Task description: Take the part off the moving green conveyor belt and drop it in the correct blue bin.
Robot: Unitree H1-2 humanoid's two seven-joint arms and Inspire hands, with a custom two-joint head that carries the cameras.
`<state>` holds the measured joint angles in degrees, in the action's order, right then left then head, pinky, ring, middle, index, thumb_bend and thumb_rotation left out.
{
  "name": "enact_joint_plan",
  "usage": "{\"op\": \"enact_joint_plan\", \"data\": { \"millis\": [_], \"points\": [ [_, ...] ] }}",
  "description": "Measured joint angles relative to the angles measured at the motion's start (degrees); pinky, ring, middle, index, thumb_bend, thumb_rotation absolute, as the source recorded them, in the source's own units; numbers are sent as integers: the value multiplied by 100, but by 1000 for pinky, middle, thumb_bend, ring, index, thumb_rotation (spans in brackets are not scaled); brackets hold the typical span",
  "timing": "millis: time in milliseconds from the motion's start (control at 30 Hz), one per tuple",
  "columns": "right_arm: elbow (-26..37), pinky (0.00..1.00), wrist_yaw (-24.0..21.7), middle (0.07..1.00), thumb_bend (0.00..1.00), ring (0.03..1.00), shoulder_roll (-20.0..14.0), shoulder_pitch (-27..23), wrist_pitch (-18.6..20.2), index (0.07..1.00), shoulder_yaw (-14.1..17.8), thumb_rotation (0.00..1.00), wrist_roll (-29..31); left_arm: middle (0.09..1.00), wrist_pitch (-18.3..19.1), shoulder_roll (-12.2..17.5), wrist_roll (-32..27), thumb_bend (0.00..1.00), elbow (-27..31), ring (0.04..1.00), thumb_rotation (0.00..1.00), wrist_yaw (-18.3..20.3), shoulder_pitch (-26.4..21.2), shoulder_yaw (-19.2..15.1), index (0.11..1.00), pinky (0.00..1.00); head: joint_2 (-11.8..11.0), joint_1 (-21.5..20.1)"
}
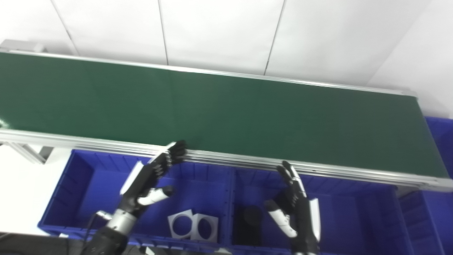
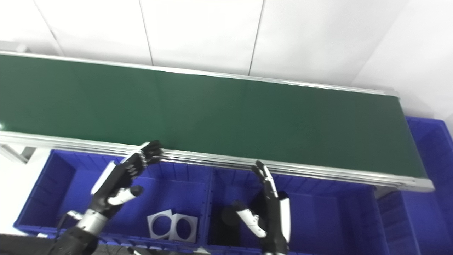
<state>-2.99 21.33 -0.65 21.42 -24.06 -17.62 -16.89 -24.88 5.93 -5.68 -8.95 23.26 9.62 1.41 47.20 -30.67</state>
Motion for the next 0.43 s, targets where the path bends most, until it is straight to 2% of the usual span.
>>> {"op": "enact_joint_plan", "data": {
  "millis": [200,233,433],
  "points": [
    [-45,896,-11,882,801,900,53,-46,0,922,11,765,47,863,0,-144,-13,828,-58,848,666,234,-51,-196,871,819,53,413],
    [-38,895,-23,881,800,902,47,-31,0,921,22,769,52,868,0,-155,2,828,-56,853,664,238,-50,-209,872,822,61,613],
    [119,885,-42,863,784,886,-62,85,0,915,137,785,-6,877,0,-320,61,867,-14,864,654,239,-3,-189,867,822,88,826]
  ]
}}
